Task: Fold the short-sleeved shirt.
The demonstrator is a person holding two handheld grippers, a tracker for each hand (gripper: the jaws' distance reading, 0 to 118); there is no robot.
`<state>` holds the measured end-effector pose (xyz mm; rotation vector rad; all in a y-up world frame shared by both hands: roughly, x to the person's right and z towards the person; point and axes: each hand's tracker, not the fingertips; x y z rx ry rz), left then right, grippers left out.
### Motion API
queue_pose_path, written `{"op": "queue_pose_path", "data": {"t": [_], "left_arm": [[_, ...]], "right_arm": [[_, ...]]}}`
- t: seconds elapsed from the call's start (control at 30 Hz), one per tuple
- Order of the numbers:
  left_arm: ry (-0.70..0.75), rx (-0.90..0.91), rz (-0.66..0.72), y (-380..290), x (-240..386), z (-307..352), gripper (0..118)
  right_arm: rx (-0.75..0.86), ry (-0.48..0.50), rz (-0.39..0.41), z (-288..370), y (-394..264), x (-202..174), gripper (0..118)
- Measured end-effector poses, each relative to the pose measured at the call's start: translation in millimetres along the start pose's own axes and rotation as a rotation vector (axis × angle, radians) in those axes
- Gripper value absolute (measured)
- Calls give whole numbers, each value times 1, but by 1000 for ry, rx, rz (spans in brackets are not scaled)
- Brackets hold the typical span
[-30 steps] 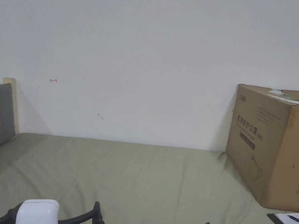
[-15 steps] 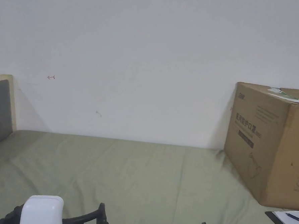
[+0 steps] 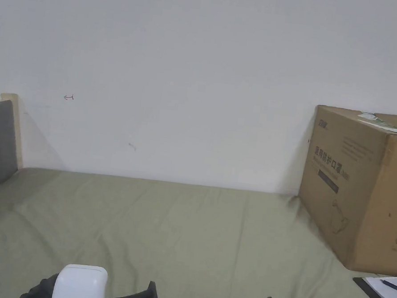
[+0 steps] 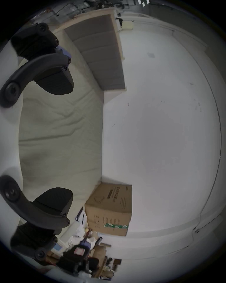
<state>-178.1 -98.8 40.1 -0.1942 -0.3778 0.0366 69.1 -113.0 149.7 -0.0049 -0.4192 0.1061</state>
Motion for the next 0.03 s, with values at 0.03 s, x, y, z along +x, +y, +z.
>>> {"op": "queue_pose_path", "data": {"t": [0.03], "left_arm": [[-22,-11,18,0,0,0,118]], "right_arm": [[-1,1,0,0,0,0,118]]}}
